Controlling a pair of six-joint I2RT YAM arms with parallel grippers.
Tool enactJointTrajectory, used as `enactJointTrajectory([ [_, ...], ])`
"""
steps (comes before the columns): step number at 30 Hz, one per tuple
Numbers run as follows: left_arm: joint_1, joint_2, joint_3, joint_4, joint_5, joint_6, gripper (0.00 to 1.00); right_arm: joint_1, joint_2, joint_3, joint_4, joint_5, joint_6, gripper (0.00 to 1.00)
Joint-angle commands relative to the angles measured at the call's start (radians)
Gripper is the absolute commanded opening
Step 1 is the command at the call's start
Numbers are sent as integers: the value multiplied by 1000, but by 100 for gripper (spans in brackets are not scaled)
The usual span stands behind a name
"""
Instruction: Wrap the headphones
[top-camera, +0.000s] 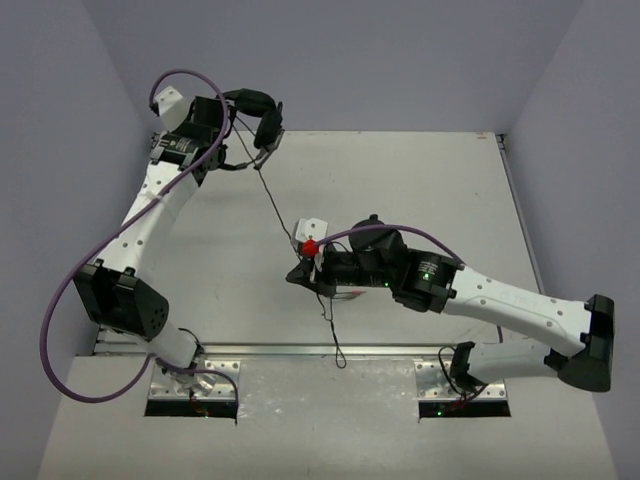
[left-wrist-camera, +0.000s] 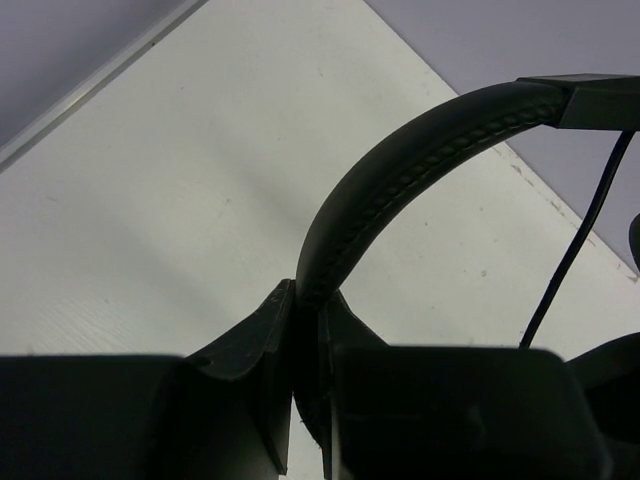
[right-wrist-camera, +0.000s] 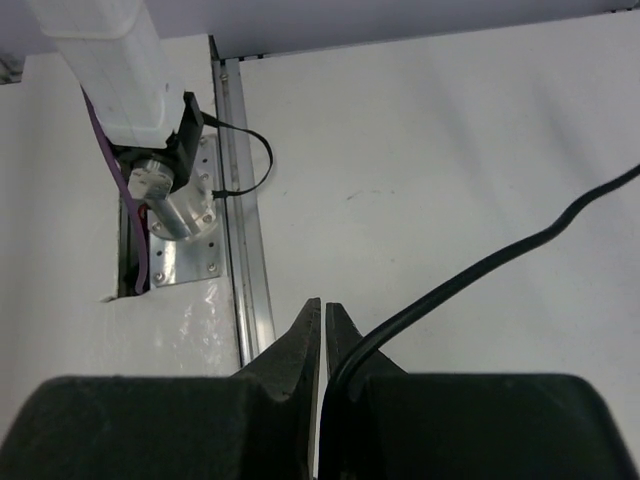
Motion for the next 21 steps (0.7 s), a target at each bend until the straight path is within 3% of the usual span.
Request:
enactJointTrajectory([
  [1, -52, -14, 10, 158, -107, -63, 0, 13, 58, 164, -201, -82, -113, 1],
  [5, -141, -46, -104, 288, -114, 58, 0, -25, 182, 388, -385, -56, -232, 1],
  [8, -159, -72, -217, 339, -106, 63, 0, -80, 248, 531, -560, -100, -303, 1],
  [11, -162, -72, -315, 411, -74, 92, 0, -83, 332, 785, -715, -59, -407, 1],
  [14, -170, -97, -404, 494, 4, 133, 0, -108, 322, 806, -702, -10, -473, 1],
  [18, -172, -198, -598, 644, 250, 215, 0, -181, 309, 778, -662, 123, -522, 1],
  [20, -173, -201, -619, 600, 326, 232, 0, -206, 302, 705, -590, 209, -590, 1],
  [21, -178, -168, -606, 483, 366, 232, 0, -212, 297, 679, -555, 322, -614, 1],
])
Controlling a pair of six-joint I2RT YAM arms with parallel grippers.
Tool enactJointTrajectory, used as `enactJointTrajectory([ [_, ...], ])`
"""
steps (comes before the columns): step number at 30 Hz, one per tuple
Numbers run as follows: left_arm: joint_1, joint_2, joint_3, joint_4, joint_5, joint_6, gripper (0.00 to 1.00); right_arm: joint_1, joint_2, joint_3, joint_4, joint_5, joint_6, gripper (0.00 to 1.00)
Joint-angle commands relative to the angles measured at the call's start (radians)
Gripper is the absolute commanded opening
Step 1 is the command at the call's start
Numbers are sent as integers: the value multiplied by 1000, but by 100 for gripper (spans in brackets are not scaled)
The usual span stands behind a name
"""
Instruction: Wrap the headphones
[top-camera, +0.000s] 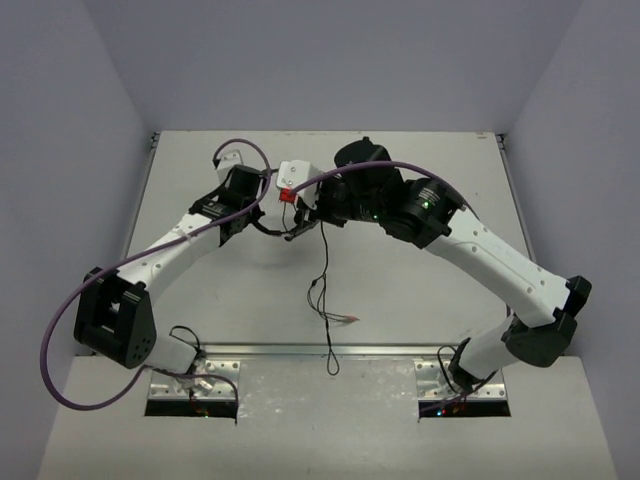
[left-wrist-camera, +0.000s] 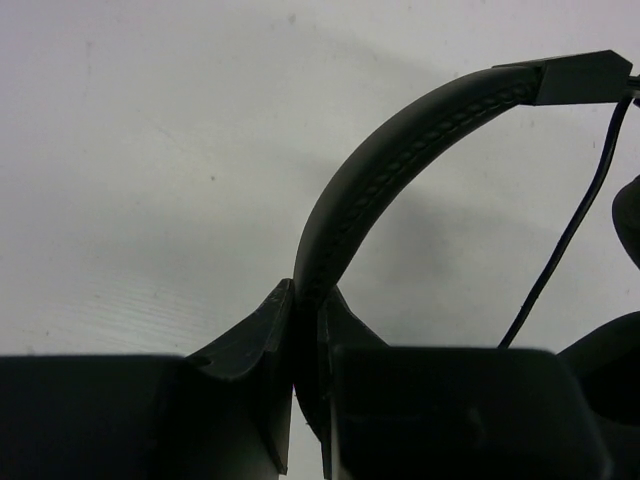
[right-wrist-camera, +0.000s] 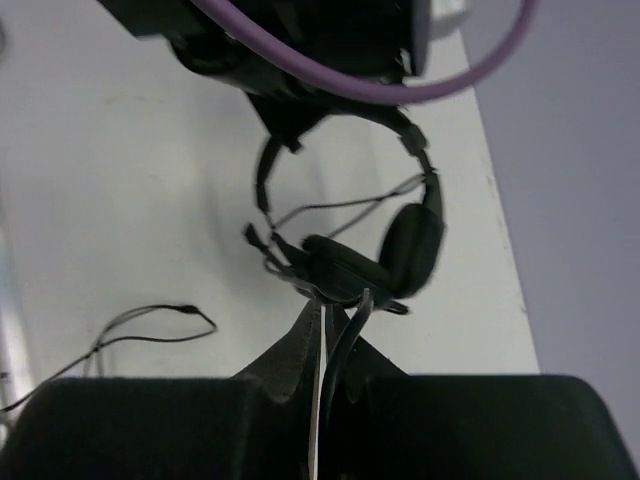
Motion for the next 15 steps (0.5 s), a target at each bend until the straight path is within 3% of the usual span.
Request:
enactJointTrajectory([
  [1, -16, -13, 22, -5, 185, 38, 0, -37, -31, -78, 126, 275, -162, 1],
  [5, -100, -107, -75, -67, 235, 73, 0, -127, -39, -141, 301, 372, -224, 1],
  [8, -164, -152, -55, -169, 231, 107, 0, -161, -54, -210, 450, 428, -291, 1],
  [12, -192, -180, -26, -236, 86, 95, 0, -161, -53, -147, 332, 308, -213, 1],
  [15, -190, -161, -5, -244, 107, 94, 0, -147, -88, -149, 306, 206, -138, 1],
])
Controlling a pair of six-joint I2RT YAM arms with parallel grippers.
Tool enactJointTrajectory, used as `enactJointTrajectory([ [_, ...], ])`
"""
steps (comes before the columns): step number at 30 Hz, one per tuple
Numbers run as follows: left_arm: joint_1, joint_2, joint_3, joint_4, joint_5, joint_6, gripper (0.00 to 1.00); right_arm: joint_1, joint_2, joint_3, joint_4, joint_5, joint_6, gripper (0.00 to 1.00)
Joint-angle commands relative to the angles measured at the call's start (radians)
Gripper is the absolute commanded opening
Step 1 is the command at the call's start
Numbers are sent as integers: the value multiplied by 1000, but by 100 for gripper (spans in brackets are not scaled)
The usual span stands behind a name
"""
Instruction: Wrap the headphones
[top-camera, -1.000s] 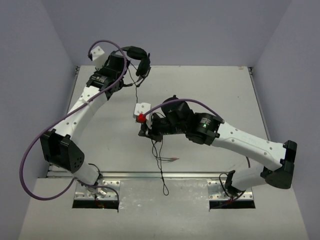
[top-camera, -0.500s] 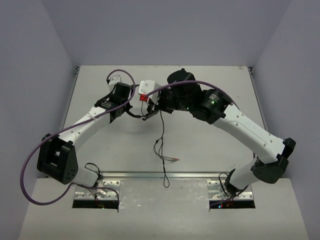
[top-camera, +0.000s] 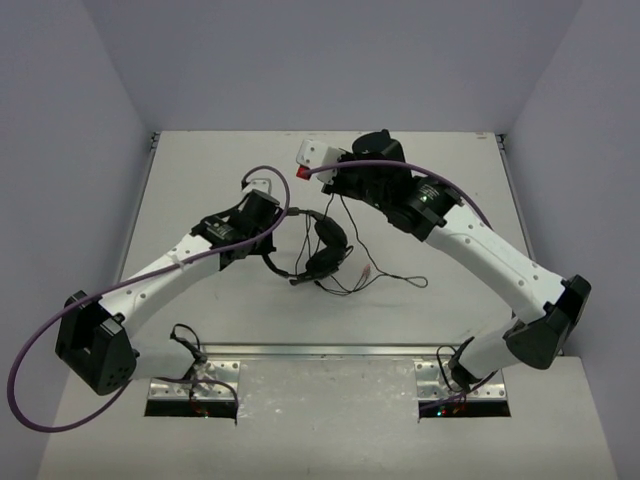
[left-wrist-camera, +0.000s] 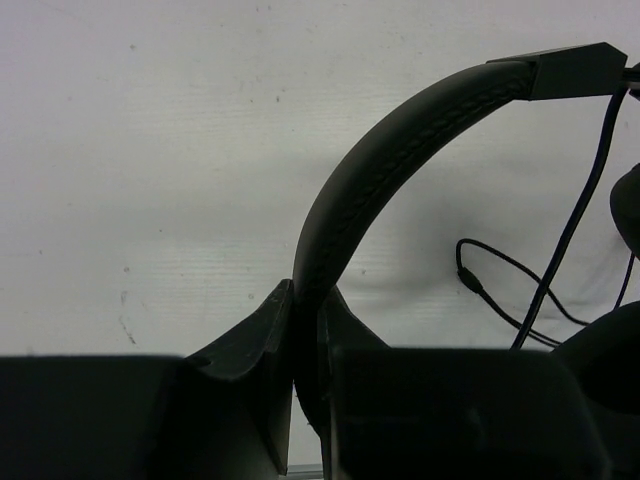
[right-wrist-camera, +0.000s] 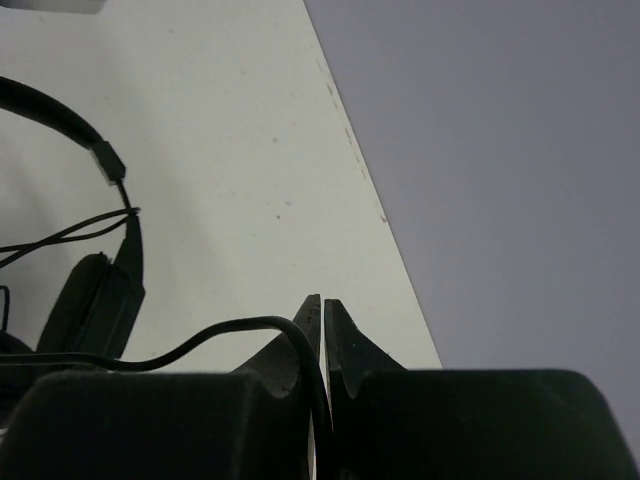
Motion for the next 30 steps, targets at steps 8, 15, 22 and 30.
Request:
enactJointTrajectory([
  [8, 15, -23, 106, 52, -30, -53, 0, 27, -66, 82, 2, -148, 97, 1],
  [15, 298, -3, 292, 92, 46, -220, 0, 65, -221, -132, 108, -212, 281, 1],
  [22, 460, 9, 526, -3, -42, -447, 0, 258, -359, -453, 240, -102, 416, 1],
  [30, 483, 37, 609, -40, -226, -553, 0, 589, -304, -630, 297, 88, 527, 1],
])
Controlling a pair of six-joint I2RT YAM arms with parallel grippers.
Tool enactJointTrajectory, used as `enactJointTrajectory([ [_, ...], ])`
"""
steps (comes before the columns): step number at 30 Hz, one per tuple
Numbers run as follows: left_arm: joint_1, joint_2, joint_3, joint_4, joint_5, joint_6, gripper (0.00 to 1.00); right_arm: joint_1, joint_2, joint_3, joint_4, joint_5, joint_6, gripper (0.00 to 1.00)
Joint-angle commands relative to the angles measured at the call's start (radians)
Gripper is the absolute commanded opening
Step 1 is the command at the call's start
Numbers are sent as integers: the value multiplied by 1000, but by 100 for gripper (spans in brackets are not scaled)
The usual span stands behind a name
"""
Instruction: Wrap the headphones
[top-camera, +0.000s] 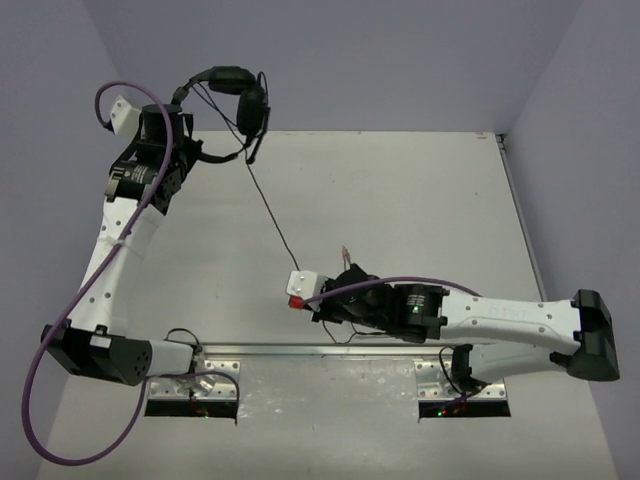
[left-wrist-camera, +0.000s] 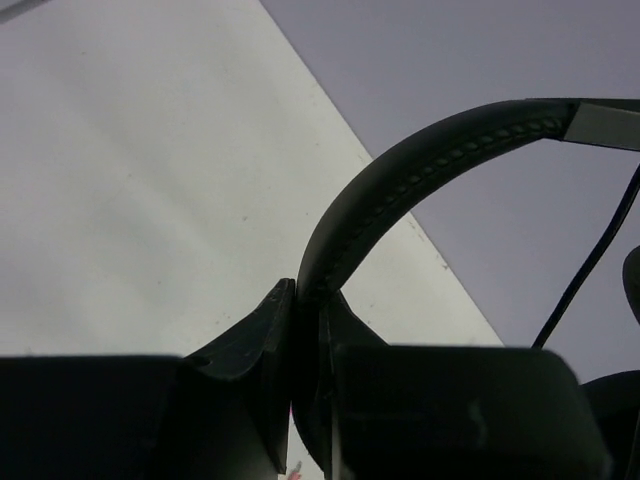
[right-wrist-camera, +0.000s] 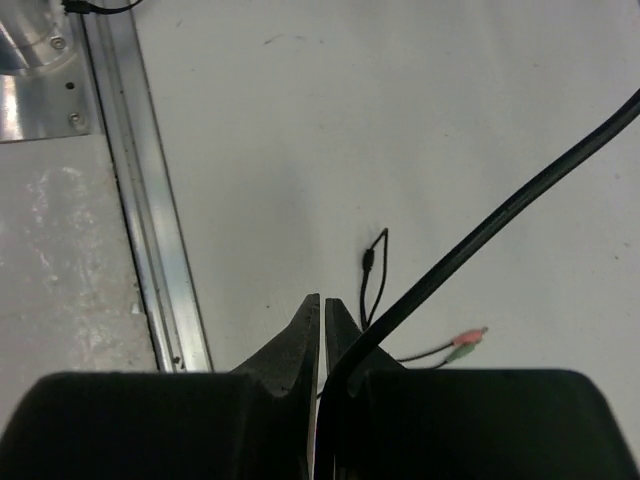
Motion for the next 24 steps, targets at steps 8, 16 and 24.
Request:
enactJointTrajectory([
  [8, 82, 124, 97, 10, -136, -98, 1, 216, 114, 137, -32, 167, -1, 1],
  [16, 13, 48, -108, 95, -262, -52, 0, 216, 233, 503, -202, 64, -93, 1],
  [24, -114, -90, -491, 424, -270, 164, 0, 178, 338, 854, -340, 213, -349, 1],
])
